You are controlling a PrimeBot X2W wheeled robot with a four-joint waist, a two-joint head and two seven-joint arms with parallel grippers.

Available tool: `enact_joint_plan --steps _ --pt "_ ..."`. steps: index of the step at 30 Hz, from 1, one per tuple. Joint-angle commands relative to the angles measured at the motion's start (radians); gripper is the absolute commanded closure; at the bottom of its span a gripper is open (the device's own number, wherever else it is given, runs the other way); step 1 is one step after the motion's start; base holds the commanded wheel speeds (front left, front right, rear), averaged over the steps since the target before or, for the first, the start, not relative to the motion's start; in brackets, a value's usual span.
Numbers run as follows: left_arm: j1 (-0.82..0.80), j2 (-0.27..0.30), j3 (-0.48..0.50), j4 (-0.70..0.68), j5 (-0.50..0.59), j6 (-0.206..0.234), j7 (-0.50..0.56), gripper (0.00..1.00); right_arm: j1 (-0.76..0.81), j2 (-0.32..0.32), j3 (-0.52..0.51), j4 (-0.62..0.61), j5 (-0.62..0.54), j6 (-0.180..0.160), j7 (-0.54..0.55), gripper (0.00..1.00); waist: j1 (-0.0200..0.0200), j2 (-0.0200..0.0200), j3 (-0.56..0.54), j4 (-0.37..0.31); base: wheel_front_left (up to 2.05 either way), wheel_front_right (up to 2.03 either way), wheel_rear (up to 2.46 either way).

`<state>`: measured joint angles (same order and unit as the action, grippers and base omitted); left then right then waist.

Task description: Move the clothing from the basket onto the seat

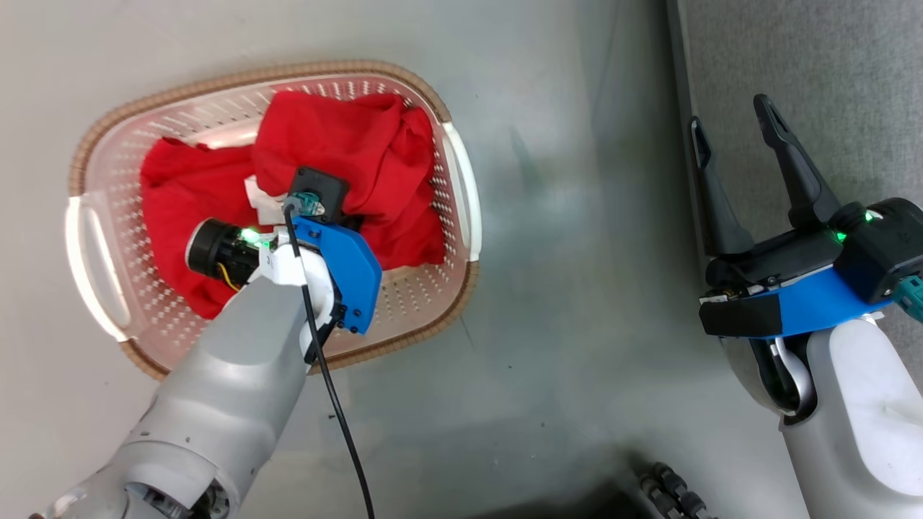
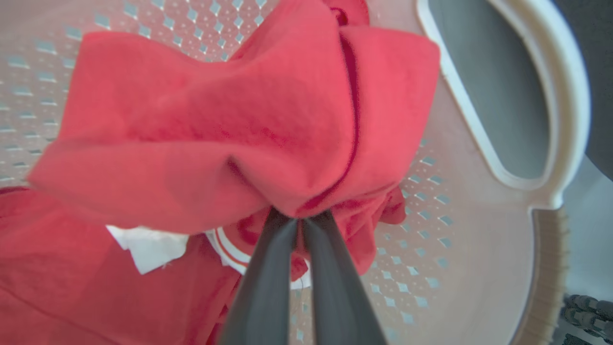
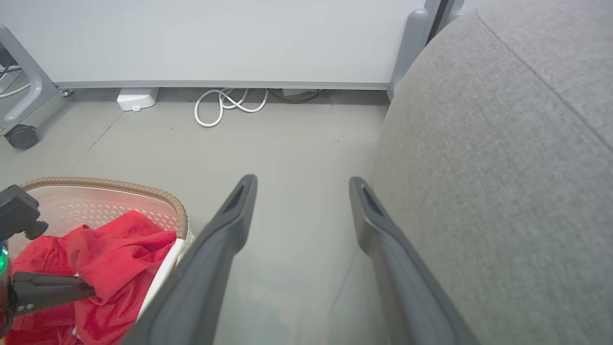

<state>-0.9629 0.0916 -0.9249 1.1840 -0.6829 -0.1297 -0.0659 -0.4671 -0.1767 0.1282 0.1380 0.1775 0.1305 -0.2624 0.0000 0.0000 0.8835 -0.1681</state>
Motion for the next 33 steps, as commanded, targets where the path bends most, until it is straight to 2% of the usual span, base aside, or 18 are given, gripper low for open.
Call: enact_joint_plan --steps 1,15,22,26,33 --pt "0.007 0.002 -0.009 -0.007 -0.008 -0.001 -0.009 1.00 -0.003 -0.007 0.000 0.001 0.002 0.000 -0.004 0.00 0.0000 0.0000 -0.019 0.012 0.00 0.00 0.00" --pt "0.080 -0.011 -0.141 -0.060 -0.113 -0.001 -0.139 1.00 0.040 -0.024 0.002 0.029 0.002 0.000 -0.004 0.00 0.0000 0.0000 -0.191 0.092 0.00 0.00 0.00" --pt "0.119 -0.019 -0.172 -0.091 -0.158 -0.001 -0.189 1.00 0.075 -0.029 -0.003 0.050 0.001 0.000 -0.004 0.00 0.0000 0.0000 -0.290 0.134 0.00 0.00 0.00" --pt "0.142 -0.022 -0.170 -0.121 -0.168 -0.001 -0.200 1.00 0.102 -0.029 -0.001 0.063 -0.001 0.000 -0.004 0.00 0.0000 0.0000 -0.353 0.157 0.00 0.00 0.00" --pt "0.191 0.006 -0.049 -0.266 -0.078 0.005 -0.200 1.00 0.153 -0.017 0.002 0.084 -0.004 0.000 -0.004 0.00 0.0000 0.0000 -0.458 0.181 0.00 0.00 0.00"
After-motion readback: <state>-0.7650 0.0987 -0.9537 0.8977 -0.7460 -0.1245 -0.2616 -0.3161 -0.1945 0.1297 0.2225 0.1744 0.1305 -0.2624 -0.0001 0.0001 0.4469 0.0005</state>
